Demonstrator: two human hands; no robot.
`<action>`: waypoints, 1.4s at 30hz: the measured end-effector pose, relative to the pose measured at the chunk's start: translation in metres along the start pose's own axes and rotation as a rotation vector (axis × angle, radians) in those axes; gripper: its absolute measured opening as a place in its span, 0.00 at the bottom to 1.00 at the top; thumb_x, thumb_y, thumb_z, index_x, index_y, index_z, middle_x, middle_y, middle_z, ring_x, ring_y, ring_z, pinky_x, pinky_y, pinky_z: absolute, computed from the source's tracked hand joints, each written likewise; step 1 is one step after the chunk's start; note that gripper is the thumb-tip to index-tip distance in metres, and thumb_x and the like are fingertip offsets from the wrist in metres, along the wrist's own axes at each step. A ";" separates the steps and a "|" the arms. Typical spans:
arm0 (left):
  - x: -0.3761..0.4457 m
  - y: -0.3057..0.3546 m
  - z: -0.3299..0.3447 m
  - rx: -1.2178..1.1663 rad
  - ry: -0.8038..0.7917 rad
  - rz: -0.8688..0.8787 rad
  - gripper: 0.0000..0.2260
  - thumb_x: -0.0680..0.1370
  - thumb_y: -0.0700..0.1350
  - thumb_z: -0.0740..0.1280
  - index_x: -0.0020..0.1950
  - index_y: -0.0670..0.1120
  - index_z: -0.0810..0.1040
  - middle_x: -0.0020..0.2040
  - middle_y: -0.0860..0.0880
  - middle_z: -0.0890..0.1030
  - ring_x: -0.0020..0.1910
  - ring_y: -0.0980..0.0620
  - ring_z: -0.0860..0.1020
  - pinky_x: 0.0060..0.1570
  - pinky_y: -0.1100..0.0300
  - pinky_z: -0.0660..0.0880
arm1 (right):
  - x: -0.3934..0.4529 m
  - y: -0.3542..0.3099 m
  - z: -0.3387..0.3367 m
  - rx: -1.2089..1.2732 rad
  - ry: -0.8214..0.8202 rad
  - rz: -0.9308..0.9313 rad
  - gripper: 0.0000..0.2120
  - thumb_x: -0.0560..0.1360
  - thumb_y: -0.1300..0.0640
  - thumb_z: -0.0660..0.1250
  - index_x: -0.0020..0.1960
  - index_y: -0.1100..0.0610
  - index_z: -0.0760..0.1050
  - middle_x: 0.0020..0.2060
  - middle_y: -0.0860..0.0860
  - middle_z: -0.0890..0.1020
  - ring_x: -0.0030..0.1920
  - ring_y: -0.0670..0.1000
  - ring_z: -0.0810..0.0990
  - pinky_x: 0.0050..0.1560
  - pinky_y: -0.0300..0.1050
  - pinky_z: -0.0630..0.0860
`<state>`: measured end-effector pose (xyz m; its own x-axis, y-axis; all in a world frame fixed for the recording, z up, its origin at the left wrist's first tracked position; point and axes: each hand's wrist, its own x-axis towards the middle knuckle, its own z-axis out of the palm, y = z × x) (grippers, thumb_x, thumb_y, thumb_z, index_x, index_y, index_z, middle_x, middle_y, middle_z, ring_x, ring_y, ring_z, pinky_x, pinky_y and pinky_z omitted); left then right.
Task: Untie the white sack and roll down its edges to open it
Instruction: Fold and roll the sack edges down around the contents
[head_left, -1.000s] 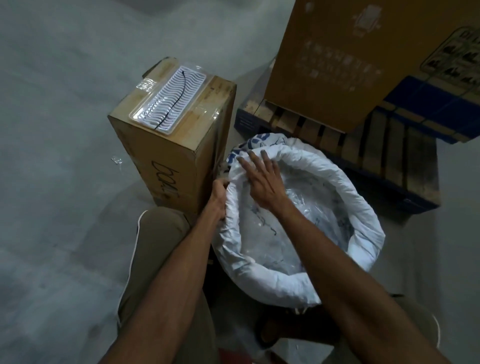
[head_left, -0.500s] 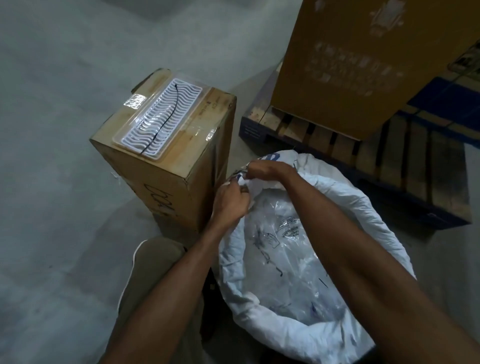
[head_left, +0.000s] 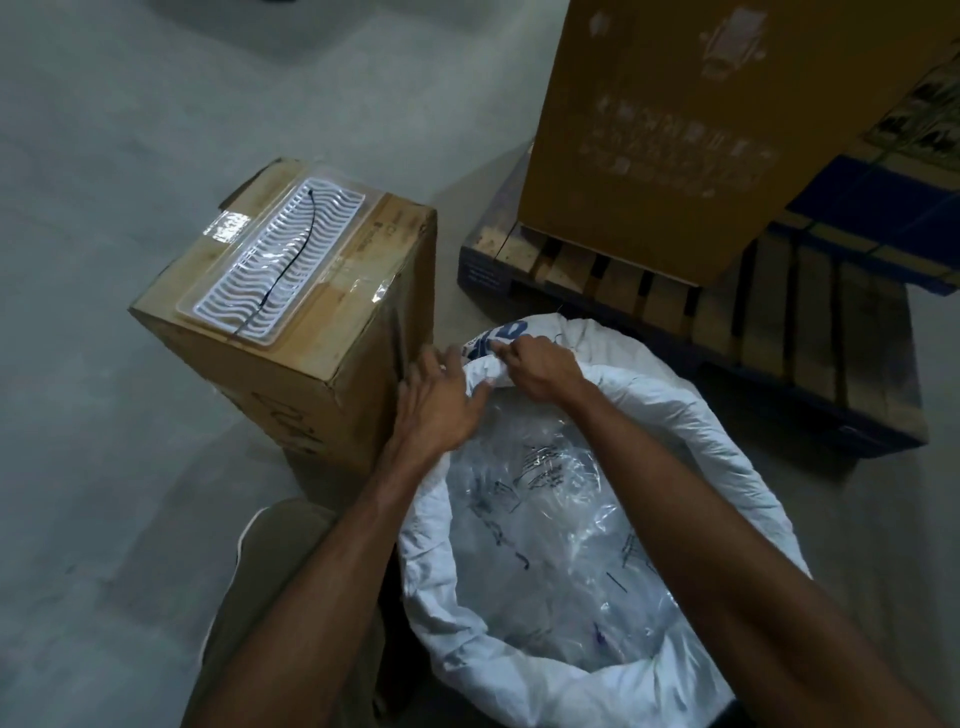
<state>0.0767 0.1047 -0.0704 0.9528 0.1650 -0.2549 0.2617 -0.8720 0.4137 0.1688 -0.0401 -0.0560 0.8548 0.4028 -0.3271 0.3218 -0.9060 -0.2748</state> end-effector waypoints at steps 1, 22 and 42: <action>0.000 0.003 0.003 0.039 0.038 0.120 0.27 0.84 0.60 0.55 0.80 0.49 0.60 0.77 0.41 0.64 0.74 0.40 0.66 0.72 0.43 0.65 | 0.004 0.000 -0.004 0.085 -0.084 0.006 0.20 0.87 0.48 0.50 0.66 0.54 0.77 0.64 0.62 0.79 0.62 0.63 0.78 0.64 0.58 0.74; 0.051 0.075 0.025 0.163 0.043 0.504 0.14 0.85 0.52 0.55 0.62 0.48 0.76 0.59 0.45 0.82 0.58 0.43 0.77 0.55 0.47 0.71 | -0.024 0.081 -0.033 0.474 -0.255 0.362 0.29 0.85 0.38 0.51 0.70 0.59 0.75 0.65 0.61 0.80 0.64 0.61 0.78 0.68 0.56 0.71; 0.052 0.114 0.047 0.163 -0.078 0.655 0.21 0.84 0.58 0.58 0.70 0.46 0.70 0.64 0.44 0.77 0.62 0.43 0.76 0.67 0.45 0.68 | -0.057 0.131 -0.035 0.702 -0.223 0.462 0.35 0.81 0.32 0.53 0.73 0.58 0.73 0.62 0.57 0.79 0.52 0.54 0.80 0.51 0.47 0.74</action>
<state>0.1490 -0.0079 -0.0778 0.8912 -0.4493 -0.0617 -0.3980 -0.8400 0.3688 0.1766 -0.1867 -0.0416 0.7143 0.0971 -0.6931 -0.4259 -0.7255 -0.5406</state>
